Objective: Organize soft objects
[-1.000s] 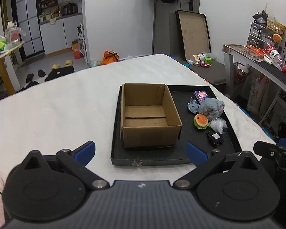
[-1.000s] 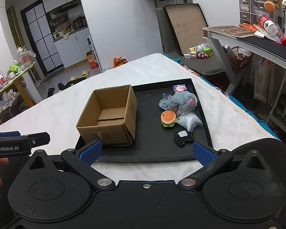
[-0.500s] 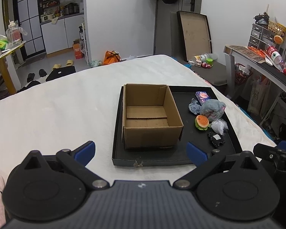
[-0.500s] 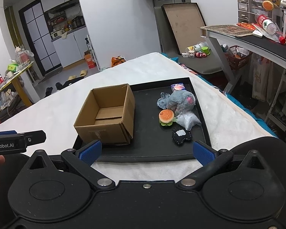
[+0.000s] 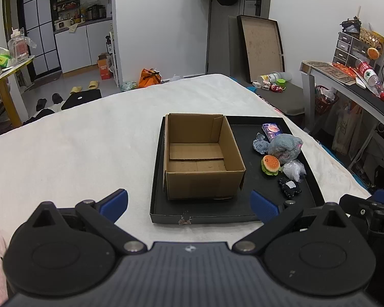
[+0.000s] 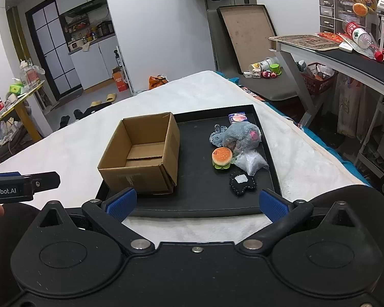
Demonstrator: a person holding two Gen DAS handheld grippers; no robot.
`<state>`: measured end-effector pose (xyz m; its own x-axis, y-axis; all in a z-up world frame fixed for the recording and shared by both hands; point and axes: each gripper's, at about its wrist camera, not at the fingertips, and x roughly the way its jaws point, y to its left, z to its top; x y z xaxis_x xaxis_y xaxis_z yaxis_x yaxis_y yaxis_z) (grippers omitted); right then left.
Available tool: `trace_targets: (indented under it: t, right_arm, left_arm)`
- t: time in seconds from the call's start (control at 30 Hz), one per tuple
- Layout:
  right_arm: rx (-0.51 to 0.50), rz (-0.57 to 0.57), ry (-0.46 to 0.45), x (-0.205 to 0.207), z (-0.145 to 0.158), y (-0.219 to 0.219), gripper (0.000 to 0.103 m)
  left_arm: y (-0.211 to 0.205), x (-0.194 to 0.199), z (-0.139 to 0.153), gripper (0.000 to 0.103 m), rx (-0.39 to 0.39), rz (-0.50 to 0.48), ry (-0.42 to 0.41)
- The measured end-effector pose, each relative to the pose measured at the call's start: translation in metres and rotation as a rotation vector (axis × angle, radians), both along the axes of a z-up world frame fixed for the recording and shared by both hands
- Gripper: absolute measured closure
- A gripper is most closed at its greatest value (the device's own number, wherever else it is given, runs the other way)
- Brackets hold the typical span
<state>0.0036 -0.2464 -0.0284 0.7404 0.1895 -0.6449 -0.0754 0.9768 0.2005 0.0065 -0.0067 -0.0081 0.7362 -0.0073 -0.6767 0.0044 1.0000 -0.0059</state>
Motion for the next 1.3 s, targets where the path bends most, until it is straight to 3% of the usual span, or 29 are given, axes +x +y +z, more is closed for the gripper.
trace_targets:
  t: [0.8, 1.3]
  right_arm:
    - [-0.024, -0.007, -0.003, 0.001, 0.000, 0.001, 0.000]
    - [-0.025, -0.004, 0.014, 0.011, -0.003, -0.002, 0.000]
  left_arm:
    - [0.004, 0.002, 0.003, 0.002, 0.011, -0.006, -0.009]
    - [-0.007, 0.016, -0.009, 0.002, 0.035, -0.015, 0.008]
